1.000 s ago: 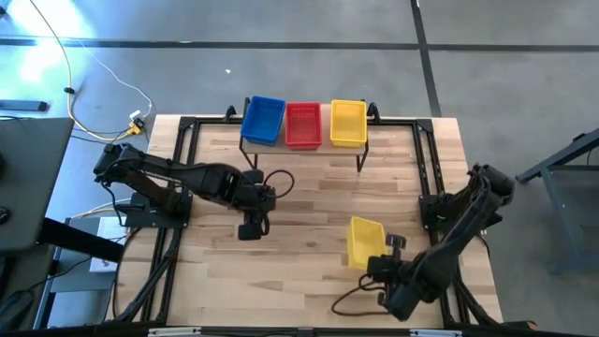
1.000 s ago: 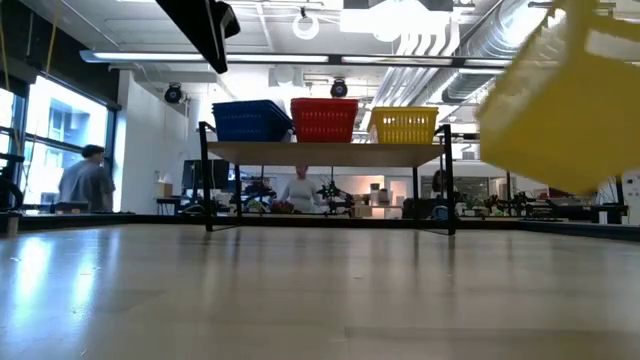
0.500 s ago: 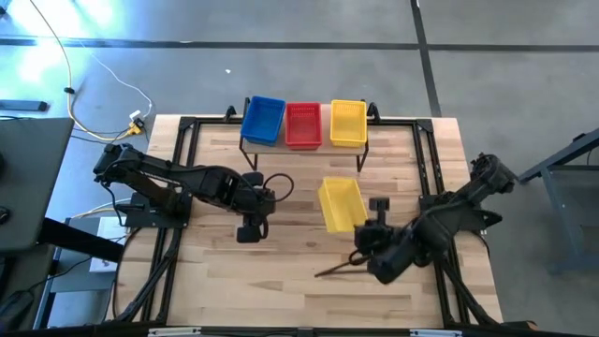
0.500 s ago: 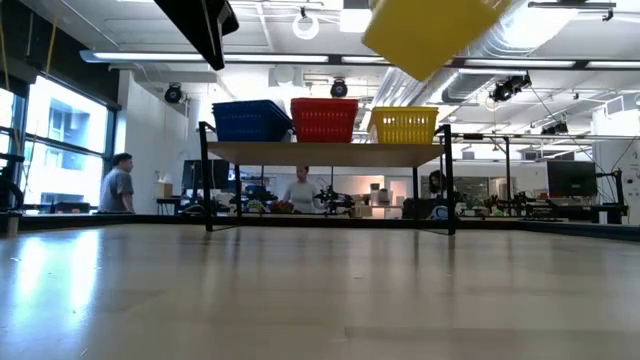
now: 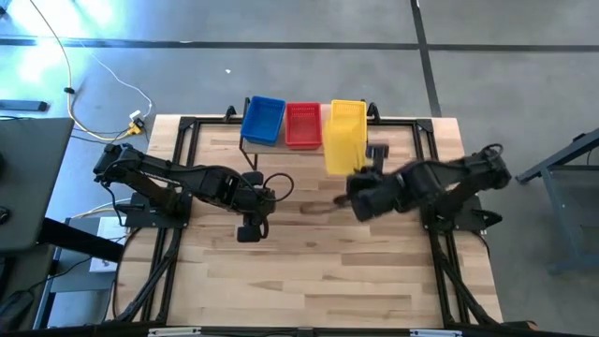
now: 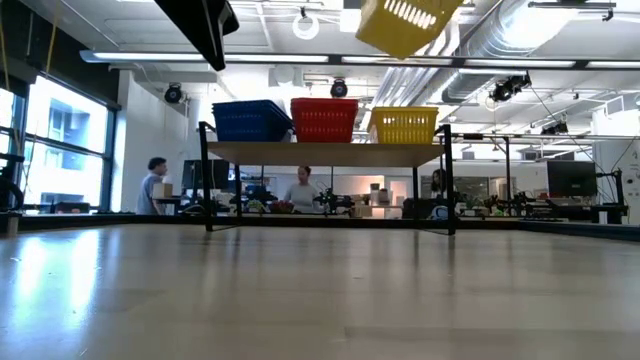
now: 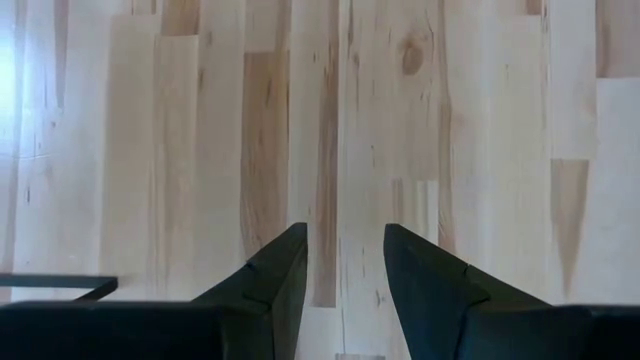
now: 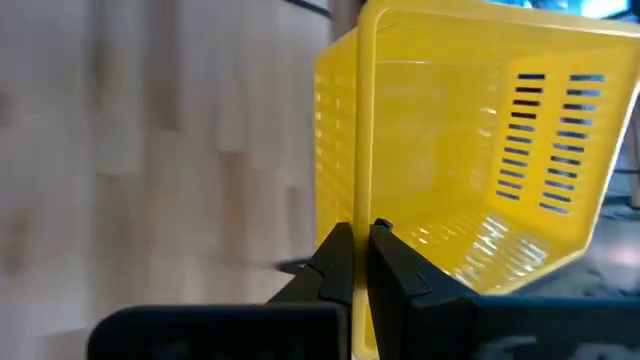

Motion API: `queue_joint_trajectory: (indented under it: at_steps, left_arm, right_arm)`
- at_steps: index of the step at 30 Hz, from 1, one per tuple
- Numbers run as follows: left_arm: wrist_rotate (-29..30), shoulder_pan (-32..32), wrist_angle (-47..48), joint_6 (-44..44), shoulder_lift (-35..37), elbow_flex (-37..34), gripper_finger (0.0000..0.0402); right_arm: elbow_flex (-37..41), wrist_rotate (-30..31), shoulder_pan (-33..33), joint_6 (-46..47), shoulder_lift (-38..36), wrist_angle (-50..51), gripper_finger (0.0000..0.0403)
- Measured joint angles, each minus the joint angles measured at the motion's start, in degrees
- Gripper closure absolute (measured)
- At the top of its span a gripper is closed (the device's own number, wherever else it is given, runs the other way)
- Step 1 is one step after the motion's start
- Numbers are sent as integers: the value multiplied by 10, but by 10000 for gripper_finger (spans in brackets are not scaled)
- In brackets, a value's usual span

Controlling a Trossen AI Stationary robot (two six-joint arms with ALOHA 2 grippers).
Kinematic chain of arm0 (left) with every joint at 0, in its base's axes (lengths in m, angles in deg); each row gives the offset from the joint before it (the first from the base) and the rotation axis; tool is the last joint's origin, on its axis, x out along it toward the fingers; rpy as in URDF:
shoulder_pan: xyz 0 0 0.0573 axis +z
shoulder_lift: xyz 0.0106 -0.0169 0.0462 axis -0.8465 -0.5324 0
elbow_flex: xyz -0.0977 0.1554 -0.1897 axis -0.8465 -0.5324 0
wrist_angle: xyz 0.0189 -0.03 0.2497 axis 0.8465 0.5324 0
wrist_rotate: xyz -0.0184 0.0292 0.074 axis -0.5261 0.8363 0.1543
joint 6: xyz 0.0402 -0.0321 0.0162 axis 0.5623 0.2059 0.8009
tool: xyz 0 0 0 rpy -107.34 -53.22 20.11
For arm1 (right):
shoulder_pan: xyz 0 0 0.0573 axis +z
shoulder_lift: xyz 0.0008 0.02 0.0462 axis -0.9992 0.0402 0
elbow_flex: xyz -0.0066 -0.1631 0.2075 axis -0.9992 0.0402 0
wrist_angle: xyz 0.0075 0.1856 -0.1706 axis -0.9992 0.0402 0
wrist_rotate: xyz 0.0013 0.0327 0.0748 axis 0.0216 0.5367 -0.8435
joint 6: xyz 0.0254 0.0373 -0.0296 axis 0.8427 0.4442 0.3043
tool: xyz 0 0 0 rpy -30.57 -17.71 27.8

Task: Stack baskets on shelf by color
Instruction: Stack the yellow bin on top of the yellow bin on the shelf

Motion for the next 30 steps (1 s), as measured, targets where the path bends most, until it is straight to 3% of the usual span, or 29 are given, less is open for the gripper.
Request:
queue_joint_trajectory:
  at_steps: [15,30]
  left_arm:
    - [5,0,0,0,0,0,275]
    - [5,0,0,20,0,0,275]
  right_arm:
    - [-3,-23,-232,-125,0,0,403]
    - [-3,-130,-326,-184,5,-49,403]
